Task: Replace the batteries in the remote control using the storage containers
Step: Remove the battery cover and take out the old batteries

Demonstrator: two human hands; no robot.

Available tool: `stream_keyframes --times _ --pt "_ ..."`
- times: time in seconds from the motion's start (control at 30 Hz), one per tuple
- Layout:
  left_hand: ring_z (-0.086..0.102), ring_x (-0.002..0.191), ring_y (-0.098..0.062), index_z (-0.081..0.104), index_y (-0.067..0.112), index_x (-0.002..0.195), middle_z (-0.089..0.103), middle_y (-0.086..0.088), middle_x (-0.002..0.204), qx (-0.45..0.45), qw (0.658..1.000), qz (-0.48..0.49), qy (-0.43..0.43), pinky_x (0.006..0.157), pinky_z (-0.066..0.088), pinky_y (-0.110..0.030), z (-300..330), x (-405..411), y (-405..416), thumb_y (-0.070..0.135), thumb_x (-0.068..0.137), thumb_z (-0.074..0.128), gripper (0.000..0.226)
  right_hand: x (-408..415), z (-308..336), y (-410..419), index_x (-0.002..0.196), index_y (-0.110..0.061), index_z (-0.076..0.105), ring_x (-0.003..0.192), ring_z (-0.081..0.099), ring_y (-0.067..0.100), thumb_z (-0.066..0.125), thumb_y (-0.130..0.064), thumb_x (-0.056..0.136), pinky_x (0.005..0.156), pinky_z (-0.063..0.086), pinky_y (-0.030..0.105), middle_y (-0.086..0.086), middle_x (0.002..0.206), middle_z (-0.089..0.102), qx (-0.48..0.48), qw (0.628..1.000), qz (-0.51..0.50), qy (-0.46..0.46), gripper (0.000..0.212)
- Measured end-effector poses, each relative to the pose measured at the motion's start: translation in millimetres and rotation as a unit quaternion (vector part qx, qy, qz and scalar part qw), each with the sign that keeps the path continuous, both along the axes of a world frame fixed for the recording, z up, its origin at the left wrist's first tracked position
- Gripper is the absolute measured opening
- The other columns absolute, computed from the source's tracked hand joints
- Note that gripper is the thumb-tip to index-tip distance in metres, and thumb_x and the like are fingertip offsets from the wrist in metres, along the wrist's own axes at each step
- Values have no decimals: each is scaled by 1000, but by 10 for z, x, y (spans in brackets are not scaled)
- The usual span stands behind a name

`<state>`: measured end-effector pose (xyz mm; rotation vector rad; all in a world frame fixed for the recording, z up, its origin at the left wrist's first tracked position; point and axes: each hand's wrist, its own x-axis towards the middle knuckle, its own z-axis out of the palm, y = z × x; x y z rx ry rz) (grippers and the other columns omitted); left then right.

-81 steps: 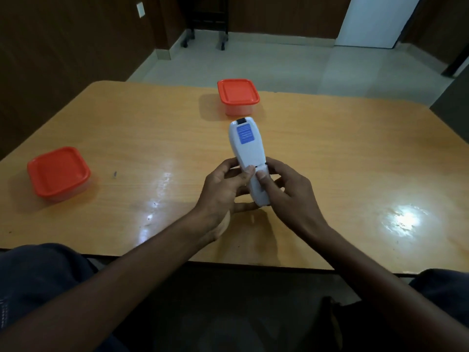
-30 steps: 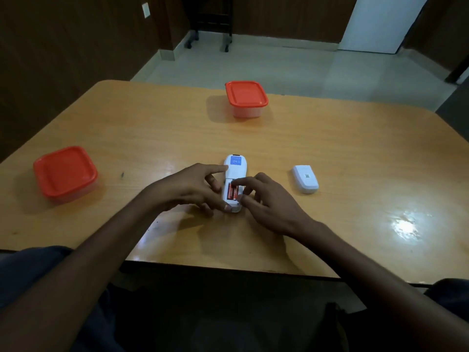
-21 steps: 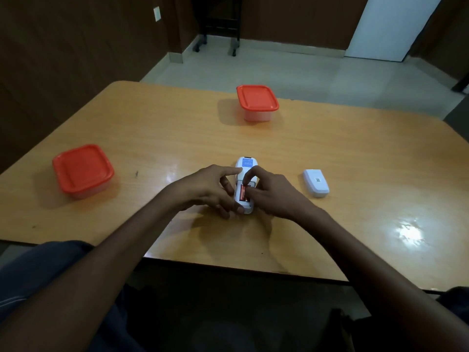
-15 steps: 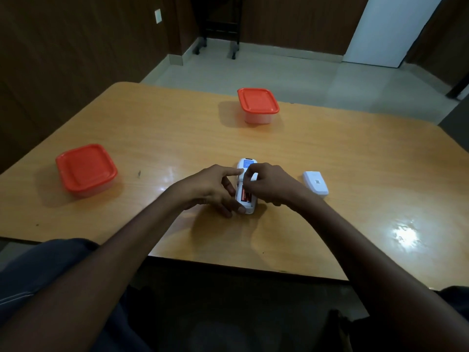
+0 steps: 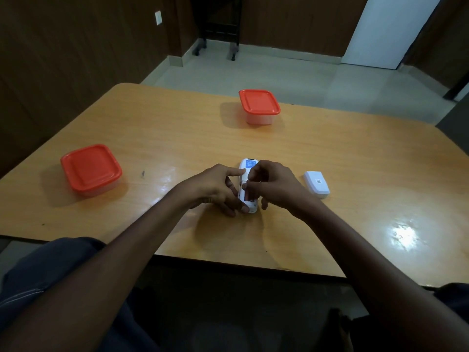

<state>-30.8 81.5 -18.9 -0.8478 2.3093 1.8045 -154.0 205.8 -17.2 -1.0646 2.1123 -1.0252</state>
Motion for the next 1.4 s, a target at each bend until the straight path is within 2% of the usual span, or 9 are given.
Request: stream_keyframes --times 0.13,0.2,0.33,0.5,0.73,0.97,1.03,1.17,1.4 --pt "72 66 -23 34 18 157 63 -8 84 5 1000 4 -6 77 64 -48 -13 -24 -11 -10 67 87 107 -141 -17 190 96 -13 63 71 73 18 78 -16 86 52 58 31 6 80 75 -76 989 -122 -41 18" --pt "70 63 -22 36 18 156 58 -8 85 12 1000 9 -5 70 65 -42 -32 -38 -14 -11 66 87 108 -258 -72 298 95 -16 64 68 71 13 79 -20 85 52 57 28 1 78 75 -36 987 -141 74 18" --pt "68 62 -24 38 18 155 54 -9 87 16 1000 15 -3 63 65 -37 -43 -40 -17 -13 65 87 107 -378 -257 429 93 -19 71 88 68 20 73 -21 85 80 54 35 -1 82 75 26 950 -130 281 8" --pt "69 63 -25 38 20 155 56 -11 88 14 1000 16 -9 65 65 -38 -46 -42 -16 -11 64 88 108 -334 -247 423 95 -15 79 90 67 24 65 -27 91 65 37 27 4 96 74 76 915 -128 374 19" --pt "72 65 -27 36 18 156 62 -13 85 3 1000 13 -6 68 65 -39 -32 -27 -2 -9 67 87 106 158 -164 120 106 -13 72 83 69 22 67 -38 87 73 58 40 5 92 75 58 957 -83 273 32" --pt "73 68 -29 34 17 157 64 -11 84 -13 1000 3 -7 79 63 -47 -14 -27 4 -10 71 84 103 215 18 -80 78 -12 57 64 69 28 73 -24 72 67 62 44 9 79 70 129 966 -82 207 21" --pt "73 64 -25 33 16 157 65 -11 82 -21 1000 1 -12 74 64 -43 -20 -30 3 -13 74 81 100 236 37 -122 73 -14 51 68 67 27 77 -24 72 60 58 38 7 77 66 130 962 -80 227 28" --pt "72 62 -26 37 15 156 63 -14 83 -41 999 -8 -14 73 65 -46 -51 -35 -45 -24 77 70 94 328 63 -172 66 -19 34 71 49 21 74 -23 81 46 25 25 -2 69 39 136 937 -57 316 43" --pt "75 73 -33 37 16 156 66 -11 80 -33 999 -4 -13 79 63 -52 -80 -39 -49 -19 76 77 96 311 74 -136 76 -14 38 70 45 22 67 -14 86 55 31 29 0 69 36 134 924 -39 356 31"
